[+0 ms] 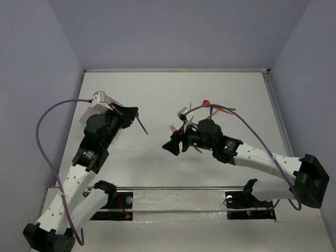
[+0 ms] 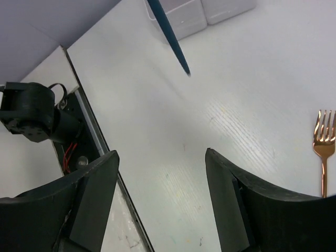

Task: Sort the eating utensils into containers

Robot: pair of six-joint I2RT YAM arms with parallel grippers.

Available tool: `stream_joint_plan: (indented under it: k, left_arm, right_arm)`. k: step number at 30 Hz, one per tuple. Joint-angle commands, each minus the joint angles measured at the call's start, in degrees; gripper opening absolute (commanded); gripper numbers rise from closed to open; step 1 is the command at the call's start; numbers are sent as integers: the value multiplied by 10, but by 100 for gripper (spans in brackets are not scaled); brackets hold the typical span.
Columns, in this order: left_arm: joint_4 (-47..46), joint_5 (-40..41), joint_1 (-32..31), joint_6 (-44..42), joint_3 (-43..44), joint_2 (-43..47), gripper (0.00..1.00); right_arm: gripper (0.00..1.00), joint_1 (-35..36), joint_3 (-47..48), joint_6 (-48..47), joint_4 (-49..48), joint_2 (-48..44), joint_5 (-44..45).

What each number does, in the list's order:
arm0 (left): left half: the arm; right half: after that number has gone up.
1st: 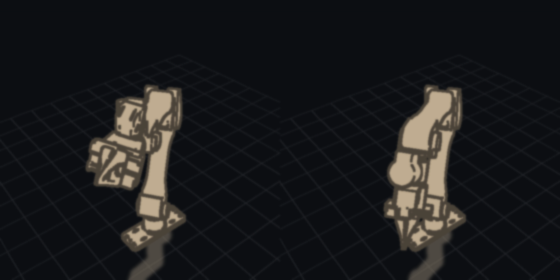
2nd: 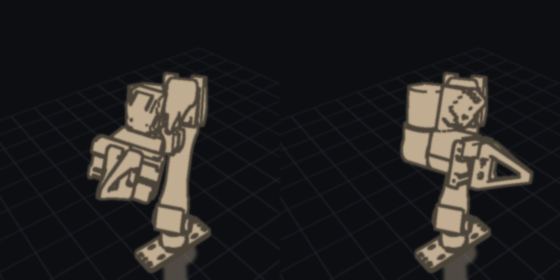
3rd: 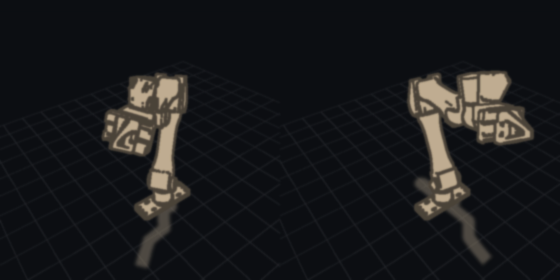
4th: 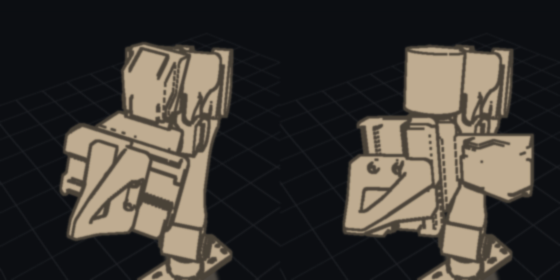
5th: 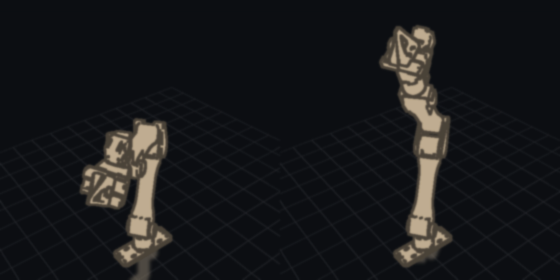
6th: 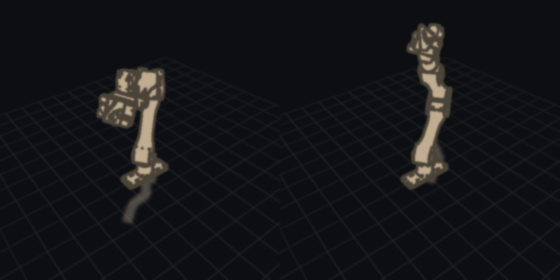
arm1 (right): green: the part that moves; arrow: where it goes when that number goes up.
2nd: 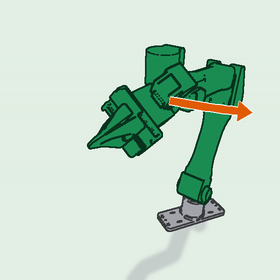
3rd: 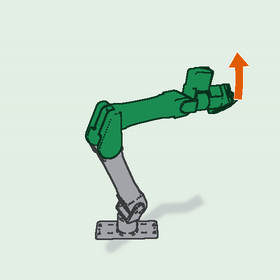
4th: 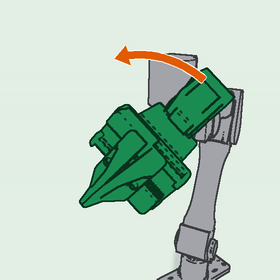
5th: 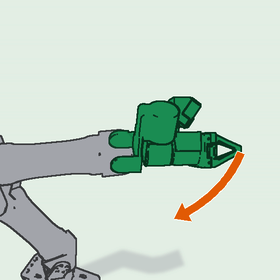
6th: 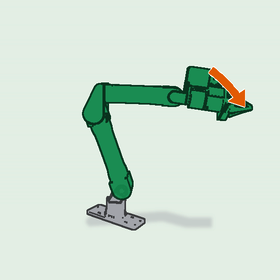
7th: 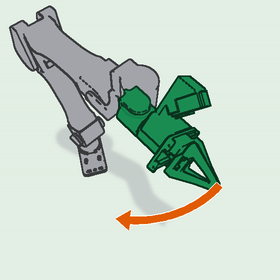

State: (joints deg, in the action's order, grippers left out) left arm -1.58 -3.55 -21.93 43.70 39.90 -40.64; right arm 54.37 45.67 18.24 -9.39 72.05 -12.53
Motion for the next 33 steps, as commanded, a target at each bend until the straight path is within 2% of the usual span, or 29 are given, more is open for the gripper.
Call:
stream_joint_plan:
  k: [1,3,7,13,17,26,33]
  left_arm:
    - [79,137,32,-124,88,-25,6]
    - [96,191,68,-156,133,-35,6]
    - [103,244,136,-196,174,-53,6]
    - [109,304,194,-216,197,-82,6]
    - [72,344,232,-226,187,-99,6]
    - [19,308,287,-220,202,-173,6]
    - [-31,254,317,-209,185,-196,6]
  right_arm:
    - [73,2,-29,-16,17,-59,57]
    - [73,2,-42,-20,17,-80,78]
    - [73,2,-70,-20,0,-109,115]
    - [73,2,-90,-23,-10,-131,136]
    - [73,2,-101,-19,-17,-138,132]
    - [73,2,-102,-16,-12,-138,131]
    - [73,2,-105,-17,-11,-147,130]
